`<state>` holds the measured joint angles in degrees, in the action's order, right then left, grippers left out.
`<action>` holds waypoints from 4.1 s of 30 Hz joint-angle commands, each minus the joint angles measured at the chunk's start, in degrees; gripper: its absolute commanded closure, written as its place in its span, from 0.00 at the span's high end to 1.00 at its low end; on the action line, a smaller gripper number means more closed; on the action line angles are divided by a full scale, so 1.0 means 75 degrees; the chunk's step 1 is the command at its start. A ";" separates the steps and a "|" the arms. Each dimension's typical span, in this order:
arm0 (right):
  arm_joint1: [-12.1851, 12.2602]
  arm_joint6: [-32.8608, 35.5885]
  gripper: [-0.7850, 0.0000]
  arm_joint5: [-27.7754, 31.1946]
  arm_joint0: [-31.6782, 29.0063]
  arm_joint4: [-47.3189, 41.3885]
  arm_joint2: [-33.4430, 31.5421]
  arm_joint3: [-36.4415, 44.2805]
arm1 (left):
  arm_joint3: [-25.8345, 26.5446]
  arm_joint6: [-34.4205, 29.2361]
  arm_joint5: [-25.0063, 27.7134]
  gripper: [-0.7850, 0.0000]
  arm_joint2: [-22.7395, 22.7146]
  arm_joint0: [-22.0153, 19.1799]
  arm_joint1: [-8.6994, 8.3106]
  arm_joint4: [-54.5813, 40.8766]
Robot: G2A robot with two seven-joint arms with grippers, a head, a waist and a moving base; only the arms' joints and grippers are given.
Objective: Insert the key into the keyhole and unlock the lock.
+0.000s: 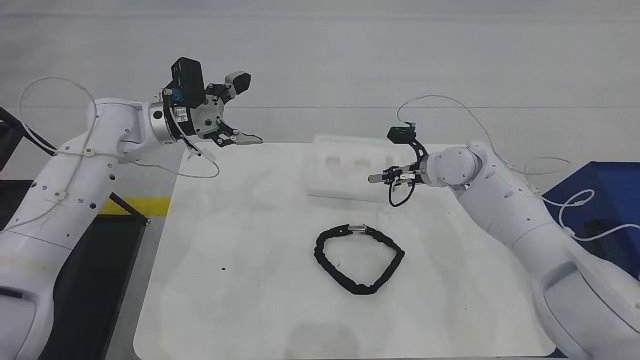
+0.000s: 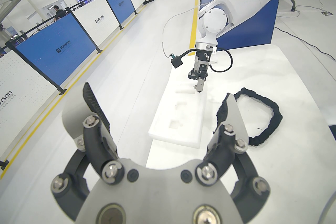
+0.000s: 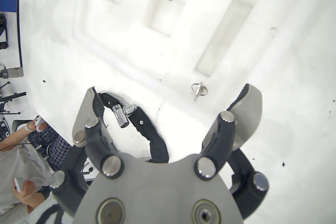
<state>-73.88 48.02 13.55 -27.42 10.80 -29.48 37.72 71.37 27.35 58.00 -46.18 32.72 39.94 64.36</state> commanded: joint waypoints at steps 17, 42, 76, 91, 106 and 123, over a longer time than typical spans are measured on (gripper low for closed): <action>-0.0456 -0.0262 0.85 0.0331 0.0082 0.0983 0.0281 -0.0642 | 0.0000 0.0000 0.0000 1.00 0.0000 0.0000 0.0000 0.0000; -0.0704 -0.0142 0.28 -0.0079 0.0160 0.1802 0.0120 -0.0995 | 0.0000 0.0000 0.0000 1.00 0.0000 0.0000 0.0000 0.0000; -0.1022 -0.0140 0.00 -0.0226 0.0193 0.2299 -0.0192 -0.1492 | 0.0000 0.0000 0.0000 1.00 0.0000 0.0000 0.0000 0.0000; -0.0369 0.0049 0.00 0.0105 -0.0088 0.2809 -0.0940 0.0011 | 0.0000 0.0000 0.0000 1.00 0.0000 0.0000 0.0000 0.0000; 0.1210 0.1371 0.00 0.0020 -0.2958 0.3208 -0.3864 0.5734 | 0.0000 0.0000 0.0000 1.00 0.0000 0.0000 0.0000 0.0000; 0.1827 0.2046 0.00 0.1687 -0.5074 -0.0457 -0.6464 0.7590 | 0.0000 0.0000 0.0000 1.00 0.0000 0.0000 0.0000 0.0000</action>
<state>-60.27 63.16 25.89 -65.22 9.18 -77.49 94.69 71.37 27.35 58.00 -46.18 32.72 39.94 64.36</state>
